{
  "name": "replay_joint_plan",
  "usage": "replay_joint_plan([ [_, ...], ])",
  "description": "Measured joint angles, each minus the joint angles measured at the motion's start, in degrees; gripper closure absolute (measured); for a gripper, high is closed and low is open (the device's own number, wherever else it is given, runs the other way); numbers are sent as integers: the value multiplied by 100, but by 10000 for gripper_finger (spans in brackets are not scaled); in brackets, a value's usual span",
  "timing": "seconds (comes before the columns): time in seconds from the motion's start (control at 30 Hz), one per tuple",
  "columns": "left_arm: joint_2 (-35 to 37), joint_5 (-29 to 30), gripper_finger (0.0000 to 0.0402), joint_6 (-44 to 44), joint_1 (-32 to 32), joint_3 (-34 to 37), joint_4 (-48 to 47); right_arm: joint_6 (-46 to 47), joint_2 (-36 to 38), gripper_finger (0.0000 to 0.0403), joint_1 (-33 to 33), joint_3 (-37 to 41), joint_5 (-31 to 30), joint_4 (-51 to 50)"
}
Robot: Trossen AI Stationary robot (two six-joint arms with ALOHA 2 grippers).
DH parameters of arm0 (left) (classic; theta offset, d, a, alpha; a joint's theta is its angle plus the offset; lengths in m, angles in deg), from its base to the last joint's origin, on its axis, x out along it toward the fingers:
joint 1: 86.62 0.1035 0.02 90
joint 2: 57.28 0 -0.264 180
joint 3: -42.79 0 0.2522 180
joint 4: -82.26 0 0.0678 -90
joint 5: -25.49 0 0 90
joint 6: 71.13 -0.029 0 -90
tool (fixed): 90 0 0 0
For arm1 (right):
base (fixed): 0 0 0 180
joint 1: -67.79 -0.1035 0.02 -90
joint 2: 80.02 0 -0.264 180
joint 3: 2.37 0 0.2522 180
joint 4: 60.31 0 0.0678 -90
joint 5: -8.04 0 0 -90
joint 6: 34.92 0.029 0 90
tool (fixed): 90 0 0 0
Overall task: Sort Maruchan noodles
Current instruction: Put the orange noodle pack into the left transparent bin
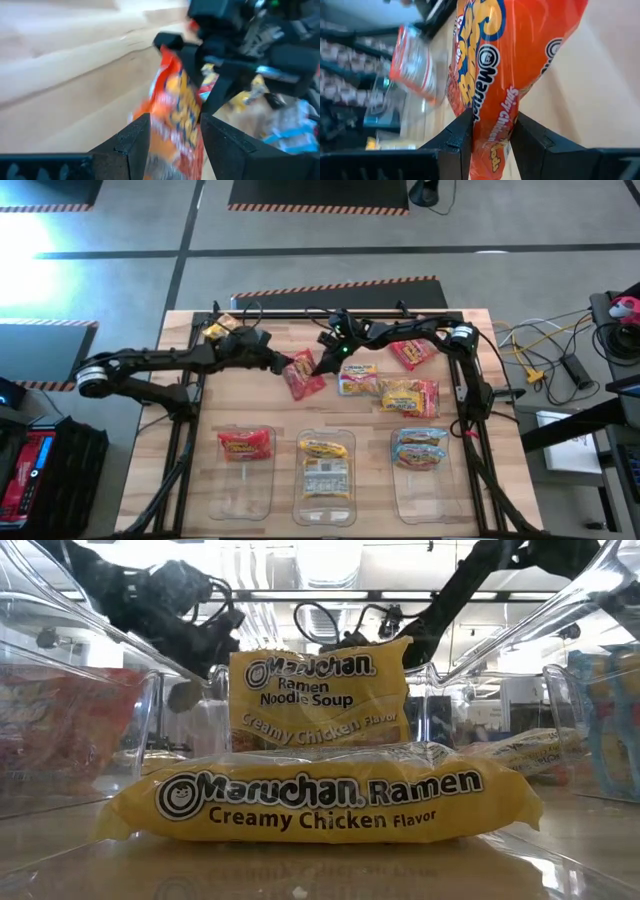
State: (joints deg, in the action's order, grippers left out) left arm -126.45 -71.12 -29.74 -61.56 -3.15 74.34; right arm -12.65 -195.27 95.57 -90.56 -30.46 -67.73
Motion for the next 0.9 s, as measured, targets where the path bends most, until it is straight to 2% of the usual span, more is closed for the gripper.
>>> replay_joint_plan([
  [0.33, -125, -302, 243, -767, 0, -574, -375, -1852, 498, 300, -6, -1, -309, -1433],
  [0.53, -317, -756, 243, -1141, -2, -675, -378, -2907, 958, 300, -22, -2, -1098, -2037],
  [0.9, -335, -764, 243, -2476, -16, -1050, -289, -4100, 1474, 301, -318, -4, -2464, -2803],
])
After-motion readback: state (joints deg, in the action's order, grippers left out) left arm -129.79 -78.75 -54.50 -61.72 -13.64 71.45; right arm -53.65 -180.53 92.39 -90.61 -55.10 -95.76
